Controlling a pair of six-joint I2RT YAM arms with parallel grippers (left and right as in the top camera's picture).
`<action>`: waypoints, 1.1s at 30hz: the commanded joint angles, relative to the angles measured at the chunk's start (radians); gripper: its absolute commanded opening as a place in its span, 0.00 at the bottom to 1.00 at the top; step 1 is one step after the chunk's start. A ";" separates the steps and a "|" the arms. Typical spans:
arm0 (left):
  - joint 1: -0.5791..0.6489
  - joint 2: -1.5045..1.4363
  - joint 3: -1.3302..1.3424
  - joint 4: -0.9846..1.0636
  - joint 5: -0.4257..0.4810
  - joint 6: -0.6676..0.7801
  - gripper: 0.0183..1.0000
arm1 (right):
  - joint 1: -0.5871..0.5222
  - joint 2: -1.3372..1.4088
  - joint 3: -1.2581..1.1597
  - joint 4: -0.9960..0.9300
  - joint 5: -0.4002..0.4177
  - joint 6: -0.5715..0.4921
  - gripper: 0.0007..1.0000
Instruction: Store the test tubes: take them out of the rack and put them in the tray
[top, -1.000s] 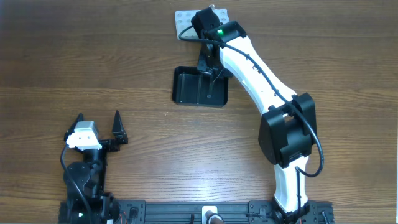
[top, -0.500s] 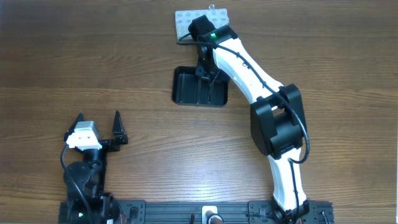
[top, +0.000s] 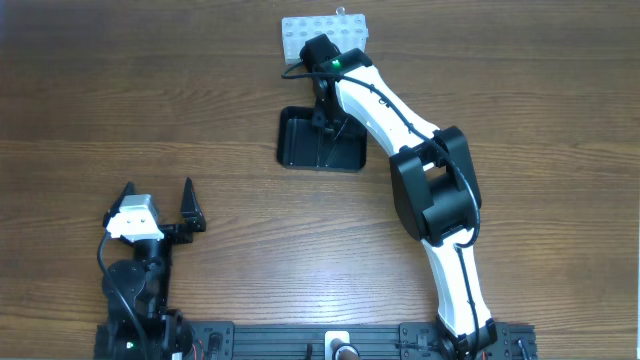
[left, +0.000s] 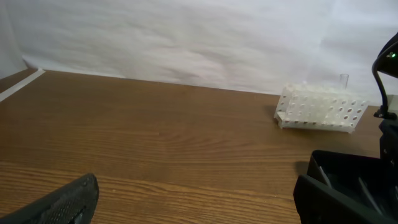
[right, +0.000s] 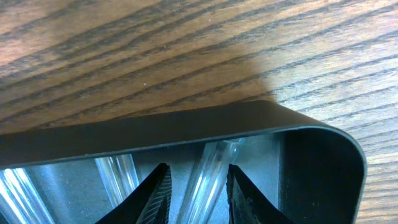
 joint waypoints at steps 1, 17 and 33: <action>0.005 -0.006 -0.005 0.000 -0.002 0.014 1.00 | 0.011 -0.017 0.032 0.001 0.011 -0.034 0.35; 0.005 -0.006 -0.005 0.000 -0.002 0.014 1.00 | -0.039 -0.125 0.332 0.185 0.255 -0.343 0.81; 0.005 -0.006 -0.005 0.000 -0.002 0.014 1.00 | -0.065 0.043 0.329 0.519 0.308 -0.523 0.94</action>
